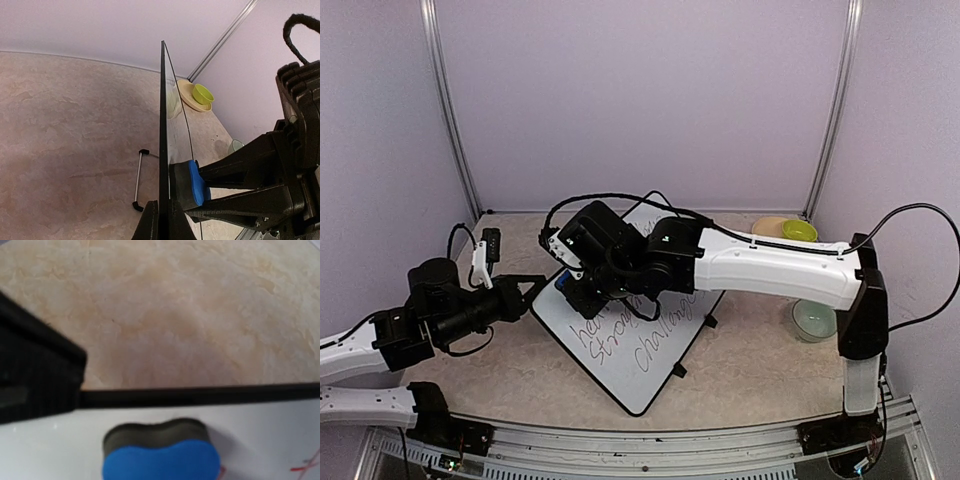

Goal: Erase the whiteboard

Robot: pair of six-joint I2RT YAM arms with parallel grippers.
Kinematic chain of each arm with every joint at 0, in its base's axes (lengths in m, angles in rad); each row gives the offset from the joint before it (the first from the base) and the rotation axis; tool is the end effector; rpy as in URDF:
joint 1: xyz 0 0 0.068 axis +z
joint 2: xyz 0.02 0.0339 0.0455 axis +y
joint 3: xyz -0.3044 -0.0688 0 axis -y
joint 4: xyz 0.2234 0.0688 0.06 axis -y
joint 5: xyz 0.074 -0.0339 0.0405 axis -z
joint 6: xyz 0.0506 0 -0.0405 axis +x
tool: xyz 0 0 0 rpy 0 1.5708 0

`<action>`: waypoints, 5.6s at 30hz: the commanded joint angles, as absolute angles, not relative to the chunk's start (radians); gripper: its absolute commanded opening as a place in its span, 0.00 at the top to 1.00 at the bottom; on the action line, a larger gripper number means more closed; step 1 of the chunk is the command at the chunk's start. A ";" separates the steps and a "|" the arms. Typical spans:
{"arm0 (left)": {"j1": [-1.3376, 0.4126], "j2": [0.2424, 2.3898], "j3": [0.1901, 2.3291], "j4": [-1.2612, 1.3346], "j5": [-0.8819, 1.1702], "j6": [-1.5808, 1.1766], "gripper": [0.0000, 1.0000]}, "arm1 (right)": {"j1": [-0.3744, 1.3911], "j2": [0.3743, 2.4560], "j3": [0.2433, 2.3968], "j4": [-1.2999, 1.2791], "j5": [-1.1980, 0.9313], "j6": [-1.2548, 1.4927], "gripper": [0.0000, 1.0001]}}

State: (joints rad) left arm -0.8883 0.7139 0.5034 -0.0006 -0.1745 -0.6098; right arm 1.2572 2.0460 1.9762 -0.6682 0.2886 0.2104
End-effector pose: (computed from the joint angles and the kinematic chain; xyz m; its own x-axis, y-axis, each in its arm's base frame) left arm 0.0964 -0.1047 0.2989 -0.4847 -0.2979 -0.8224 0.4630 0.7103 -0.5302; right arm 0.1608 0.4492 0.3460 -0.3799 -0.5223 -0.7635 -0.7849 0.6187 -0.0328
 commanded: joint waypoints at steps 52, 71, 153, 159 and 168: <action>-0.897 0.692 0.442 0.040 -0.201 -0.646 0.95 | 1.249 1.976 1.718 -0.576 0.244 0.281 0.77; -0.897 0.684 0.443 0.044 -0.195 -0.641 1.00 | 1.238 2.031 1.911 -0.601 0.320 0.231 0.77; -0.896 0.686 0.442 0.040 -0.208 -0.628 1.00 | 1.181 2.084 1.879 -0.615 0.233 0.195 0.77; -0.896 0.685 0.435 0.040 -0.213 -0.624 1.00 | 1.168 2.019 1.686 -0.556 0.218 0.244 0.78; -0.896 0.694 0.426 0.054 -0.205 -0.639 1.00 | 1.163 2.008 1.692 -0.540 0.184 0.251 0.78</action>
State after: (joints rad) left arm -0.8860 0.6891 0.4412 0.0303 -0.2516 -0.6289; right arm 1.1862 1.9594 1.7065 -0.4694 0.1989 0.2348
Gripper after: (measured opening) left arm 0.060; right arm 0.224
